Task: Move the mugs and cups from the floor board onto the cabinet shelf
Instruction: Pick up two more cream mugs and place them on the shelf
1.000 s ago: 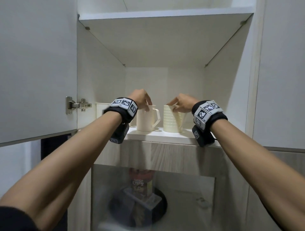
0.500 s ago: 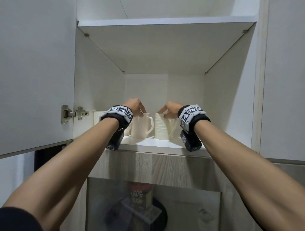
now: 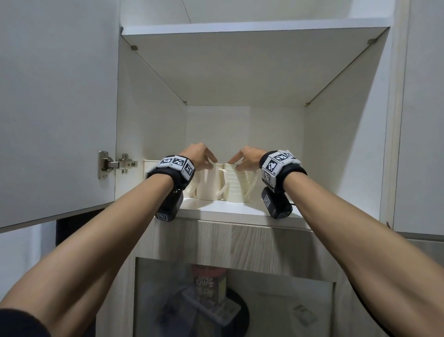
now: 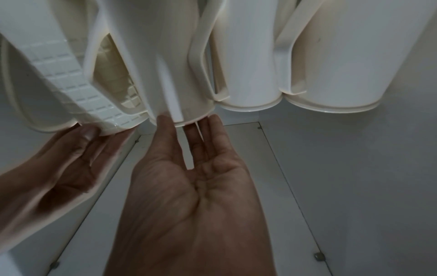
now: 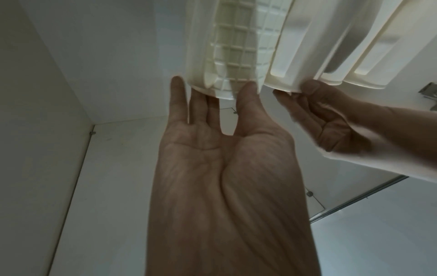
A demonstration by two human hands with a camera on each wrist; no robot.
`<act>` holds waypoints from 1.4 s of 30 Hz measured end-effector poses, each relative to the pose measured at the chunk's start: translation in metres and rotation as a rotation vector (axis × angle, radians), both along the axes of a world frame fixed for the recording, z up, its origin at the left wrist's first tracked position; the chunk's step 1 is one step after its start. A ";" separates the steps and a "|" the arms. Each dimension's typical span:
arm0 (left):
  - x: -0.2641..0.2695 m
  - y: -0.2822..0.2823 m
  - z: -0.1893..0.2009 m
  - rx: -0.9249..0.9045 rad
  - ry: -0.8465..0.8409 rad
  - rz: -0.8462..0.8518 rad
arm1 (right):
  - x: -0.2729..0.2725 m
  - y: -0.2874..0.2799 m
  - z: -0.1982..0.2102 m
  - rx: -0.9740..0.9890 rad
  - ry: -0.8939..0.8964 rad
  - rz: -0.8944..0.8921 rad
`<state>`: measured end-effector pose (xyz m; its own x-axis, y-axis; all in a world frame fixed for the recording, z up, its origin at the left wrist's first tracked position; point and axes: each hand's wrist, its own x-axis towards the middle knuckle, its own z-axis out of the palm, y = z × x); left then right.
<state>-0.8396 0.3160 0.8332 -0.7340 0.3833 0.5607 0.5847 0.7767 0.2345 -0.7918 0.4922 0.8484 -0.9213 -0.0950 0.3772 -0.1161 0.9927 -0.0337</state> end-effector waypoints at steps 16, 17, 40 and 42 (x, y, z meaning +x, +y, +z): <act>0.002 -0.041 -0.008 -0.064 -0.064 0.181 | -0.018 -0.020 -0.011 -0.012 -0.048 0.013; 0.001 -0.041 -0.008 -0.060 -0.056 0.175 | -0.018 -0.019 -0.011 -0.014 -0.050 0.014; 0.033 -0.059 -0.011 -0.068 0.017 0.141 | 0.003 -0.023 -0.010 -0.034 -0.049 0.083; 0.046 -0.067 -0.015 -0.011 0.034 0.117 | 0.016 -0.036 -0.016 -0.083 -0.011 0.162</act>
<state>-0.7941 0.2486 0.8178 -0.7544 0.3029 0.5823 0.4977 0.8424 0.2066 -0.7757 0.4560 0.8324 -0.9003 -0.2116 0.3803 -0.2737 0.9547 -0.1167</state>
